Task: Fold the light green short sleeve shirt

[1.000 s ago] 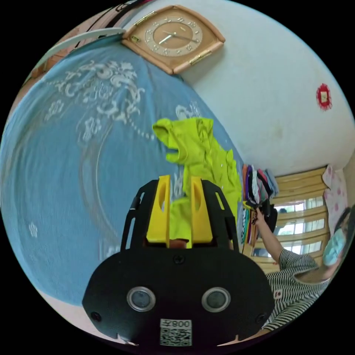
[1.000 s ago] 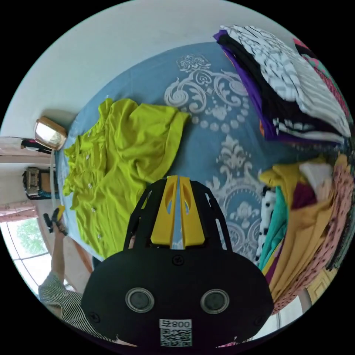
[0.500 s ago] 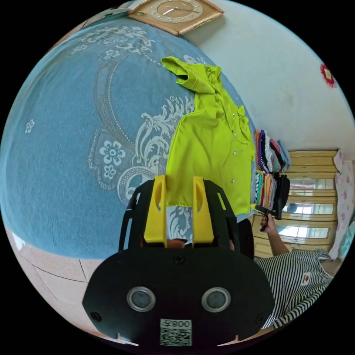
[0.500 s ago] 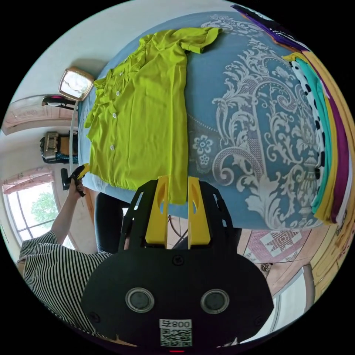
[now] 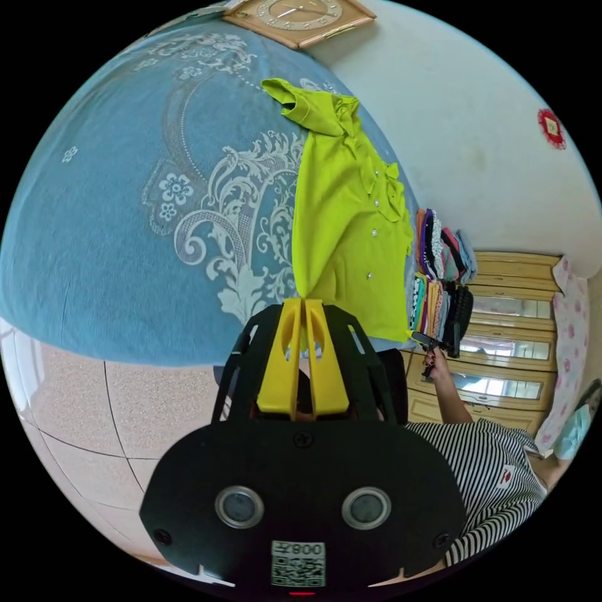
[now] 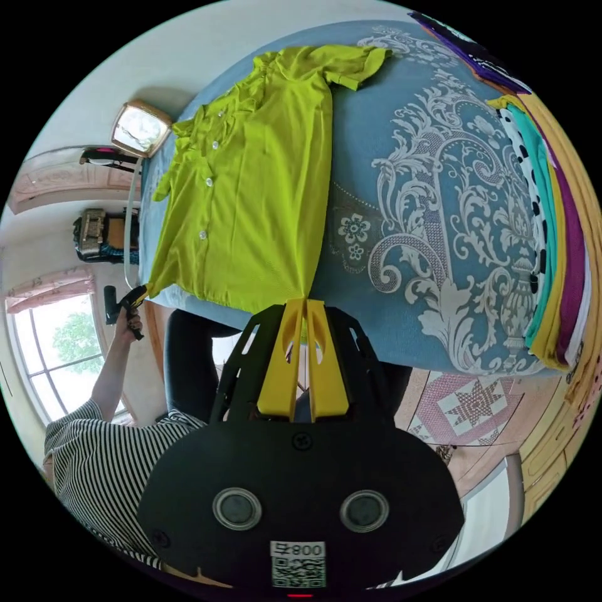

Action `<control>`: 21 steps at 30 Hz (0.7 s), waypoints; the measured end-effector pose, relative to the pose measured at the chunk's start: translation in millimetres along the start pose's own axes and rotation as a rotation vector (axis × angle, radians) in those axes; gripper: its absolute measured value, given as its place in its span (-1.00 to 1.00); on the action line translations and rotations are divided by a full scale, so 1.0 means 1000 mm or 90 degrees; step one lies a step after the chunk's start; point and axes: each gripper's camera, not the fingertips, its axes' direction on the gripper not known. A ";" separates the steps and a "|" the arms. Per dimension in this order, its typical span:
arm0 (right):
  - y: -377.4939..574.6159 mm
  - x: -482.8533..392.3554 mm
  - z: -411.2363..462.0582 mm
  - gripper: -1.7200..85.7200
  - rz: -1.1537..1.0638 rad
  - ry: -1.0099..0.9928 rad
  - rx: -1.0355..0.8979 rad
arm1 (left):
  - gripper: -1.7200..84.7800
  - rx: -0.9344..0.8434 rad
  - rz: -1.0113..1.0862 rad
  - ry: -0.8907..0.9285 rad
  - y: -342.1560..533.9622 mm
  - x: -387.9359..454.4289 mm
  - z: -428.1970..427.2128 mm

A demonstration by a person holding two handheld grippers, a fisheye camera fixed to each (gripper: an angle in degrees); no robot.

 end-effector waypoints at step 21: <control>0.072 0.076 -0.006 -0.95 0.060 -0.013 -0.013 | -0.90 0.043 -0.095 0.053 0.088 -0.045 0.003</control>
